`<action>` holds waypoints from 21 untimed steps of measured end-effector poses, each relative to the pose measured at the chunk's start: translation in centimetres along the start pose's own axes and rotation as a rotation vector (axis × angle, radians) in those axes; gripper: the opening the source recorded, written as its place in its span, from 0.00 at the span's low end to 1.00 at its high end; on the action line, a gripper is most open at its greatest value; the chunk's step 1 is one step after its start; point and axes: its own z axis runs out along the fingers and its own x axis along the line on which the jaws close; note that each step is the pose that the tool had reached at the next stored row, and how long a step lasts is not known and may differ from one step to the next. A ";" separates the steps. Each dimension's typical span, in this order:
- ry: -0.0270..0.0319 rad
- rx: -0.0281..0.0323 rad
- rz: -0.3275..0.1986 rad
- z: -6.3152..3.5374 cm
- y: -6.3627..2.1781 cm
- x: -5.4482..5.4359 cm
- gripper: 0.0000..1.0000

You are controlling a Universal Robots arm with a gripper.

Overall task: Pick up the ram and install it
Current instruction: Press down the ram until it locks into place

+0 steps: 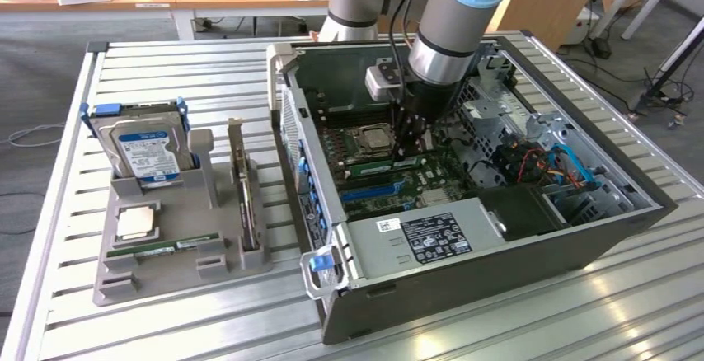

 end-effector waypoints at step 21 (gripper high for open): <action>0.0019 -0.0005 0.000 -3.21 0.14 -0.1 0.11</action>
